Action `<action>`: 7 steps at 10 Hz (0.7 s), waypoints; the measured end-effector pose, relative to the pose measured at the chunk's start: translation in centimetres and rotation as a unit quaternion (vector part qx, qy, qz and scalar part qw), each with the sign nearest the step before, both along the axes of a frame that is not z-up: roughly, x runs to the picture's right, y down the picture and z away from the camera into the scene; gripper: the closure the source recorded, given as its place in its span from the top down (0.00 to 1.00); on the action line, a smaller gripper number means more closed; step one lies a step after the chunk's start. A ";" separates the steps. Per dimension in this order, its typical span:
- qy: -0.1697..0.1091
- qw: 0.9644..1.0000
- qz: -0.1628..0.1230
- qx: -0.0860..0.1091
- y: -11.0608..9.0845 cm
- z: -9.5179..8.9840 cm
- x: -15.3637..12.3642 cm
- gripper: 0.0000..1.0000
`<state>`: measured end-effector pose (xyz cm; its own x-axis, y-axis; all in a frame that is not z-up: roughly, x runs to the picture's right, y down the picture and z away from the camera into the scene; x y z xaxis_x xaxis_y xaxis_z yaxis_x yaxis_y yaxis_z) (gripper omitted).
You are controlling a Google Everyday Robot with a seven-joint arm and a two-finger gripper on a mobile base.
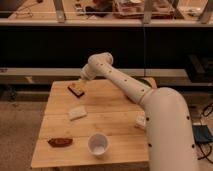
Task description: Place the eraser on the white sponge
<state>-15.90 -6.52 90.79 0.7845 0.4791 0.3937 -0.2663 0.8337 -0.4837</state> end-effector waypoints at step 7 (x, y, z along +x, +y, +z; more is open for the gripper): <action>0.012 0.999 -0.015 -0.029 2.7 8.5 -1.0 0.80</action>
<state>-16.86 -3.79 99.29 0.8082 0.4765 0.3461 -0.2541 0.8123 -0.5250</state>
